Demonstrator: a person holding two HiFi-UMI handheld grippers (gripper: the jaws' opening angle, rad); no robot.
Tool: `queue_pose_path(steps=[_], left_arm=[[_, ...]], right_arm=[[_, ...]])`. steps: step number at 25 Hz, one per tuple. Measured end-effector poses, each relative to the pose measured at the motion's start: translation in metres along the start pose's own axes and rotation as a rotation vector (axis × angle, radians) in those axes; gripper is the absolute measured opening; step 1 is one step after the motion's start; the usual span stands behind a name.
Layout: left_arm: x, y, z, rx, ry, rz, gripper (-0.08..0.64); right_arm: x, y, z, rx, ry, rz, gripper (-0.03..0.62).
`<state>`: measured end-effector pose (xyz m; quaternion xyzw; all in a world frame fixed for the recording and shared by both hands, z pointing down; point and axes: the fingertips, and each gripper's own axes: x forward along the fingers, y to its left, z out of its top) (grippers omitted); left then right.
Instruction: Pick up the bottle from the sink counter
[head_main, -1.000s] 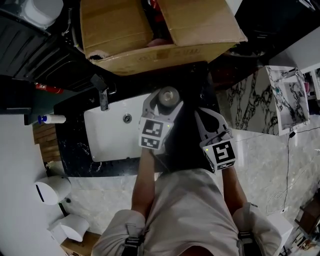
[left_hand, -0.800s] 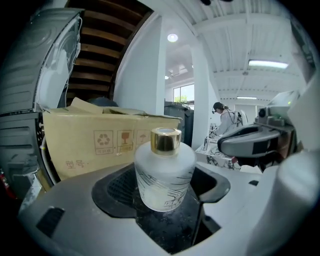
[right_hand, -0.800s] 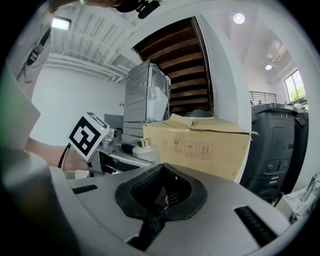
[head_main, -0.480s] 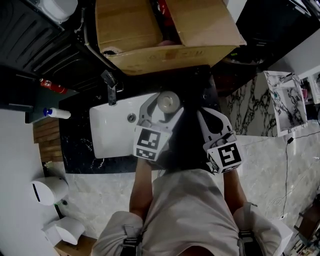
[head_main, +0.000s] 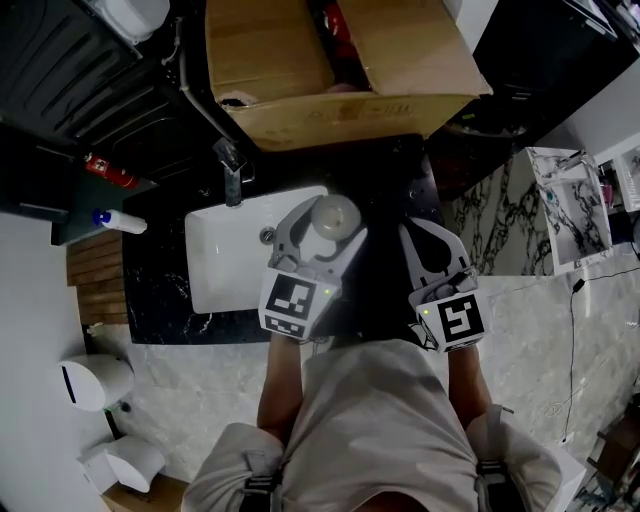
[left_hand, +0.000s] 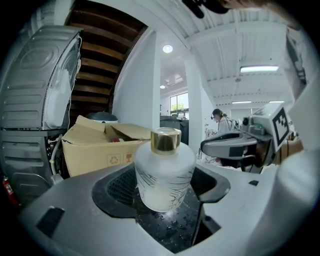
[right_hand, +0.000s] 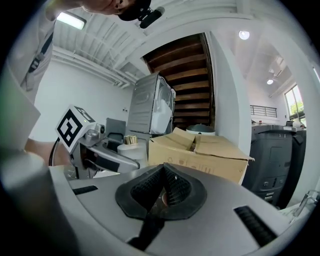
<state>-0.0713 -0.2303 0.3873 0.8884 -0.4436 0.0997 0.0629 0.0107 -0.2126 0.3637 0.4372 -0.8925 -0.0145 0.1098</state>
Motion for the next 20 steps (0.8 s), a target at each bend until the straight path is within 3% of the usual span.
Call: queue_pose_path(steps=[20], left_arm=[[-0.0103, 0.0049, -0.001, -0.008, 0.001, 0.006, 0.321]], right_arm=[[0.006, 0.011, -0.0016, -0.009, 0.001, 0.01, -0.006]])
